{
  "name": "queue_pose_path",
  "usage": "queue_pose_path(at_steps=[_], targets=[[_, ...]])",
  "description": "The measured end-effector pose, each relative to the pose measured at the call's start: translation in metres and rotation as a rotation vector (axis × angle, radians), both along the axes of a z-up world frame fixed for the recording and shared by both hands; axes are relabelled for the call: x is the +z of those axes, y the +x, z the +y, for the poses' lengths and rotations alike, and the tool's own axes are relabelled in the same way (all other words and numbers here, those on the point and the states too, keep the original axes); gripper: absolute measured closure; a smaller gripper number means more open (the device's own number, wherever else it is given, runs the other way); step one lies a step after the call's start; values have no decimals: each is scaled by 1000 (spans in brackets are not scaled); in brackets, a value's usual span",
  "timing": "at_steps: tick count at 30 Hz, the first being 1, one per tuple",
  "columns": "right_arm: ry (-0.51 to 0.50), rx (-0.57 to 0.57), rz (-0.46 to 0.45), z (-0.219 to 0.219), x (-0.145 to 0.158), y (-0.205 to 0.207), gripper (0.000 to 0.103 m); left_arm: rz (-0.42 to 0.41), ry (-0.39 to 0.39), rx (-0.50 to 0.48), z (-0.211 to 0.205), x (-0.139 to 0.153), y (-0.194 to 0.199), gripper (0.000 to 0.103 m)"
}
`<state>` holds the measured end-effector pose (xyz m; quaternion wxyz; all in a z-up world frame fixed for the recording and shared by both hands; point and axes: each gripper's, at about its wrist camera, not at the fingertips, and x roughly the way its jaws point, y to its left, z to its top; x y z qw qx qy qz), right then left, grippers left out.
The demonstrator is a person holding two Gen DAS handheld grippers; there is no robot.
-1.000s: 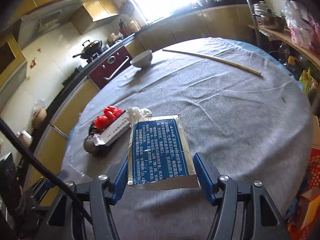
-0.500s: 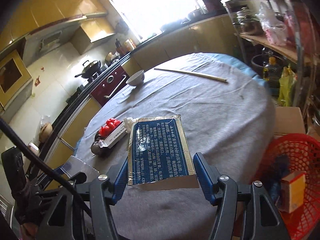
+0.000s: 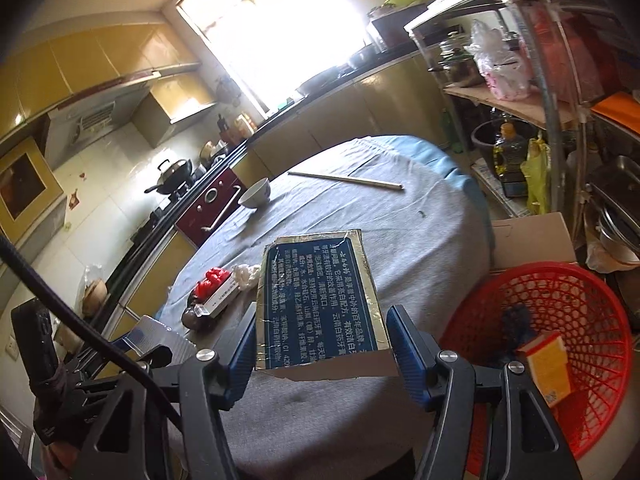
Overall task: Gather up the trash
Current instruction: 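Carry the container and the blue box over the red basket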
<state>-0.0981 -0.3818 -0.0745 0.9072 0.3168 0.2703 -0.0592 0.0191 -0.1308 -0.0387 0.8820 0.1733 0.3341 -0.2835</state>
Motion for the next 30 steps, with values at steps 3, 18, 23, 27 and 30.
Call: queue_pose_path(at_steps=[3, 18, 23, 27, 30], targets=[[9, -29, -8, -11, 0, -13, 38, -16, -7, -36, -13, 4, -8, 18], [67, -212, -13, -75, -9, -82, 37, 19, -53, -260, -94, 0, -42, 18], [93, -244, -14, -87, -16, -95, 37, 49, -64, -298, -118, -3, -44, 18], [111, -267, -20, -95, -19, -104, 37, 60, -62, -327, -134, -7, -51, 18], [122, -283, -25, -100, -20, -111, 36, 61, -59, -359, -144, -9, -59, 18]])
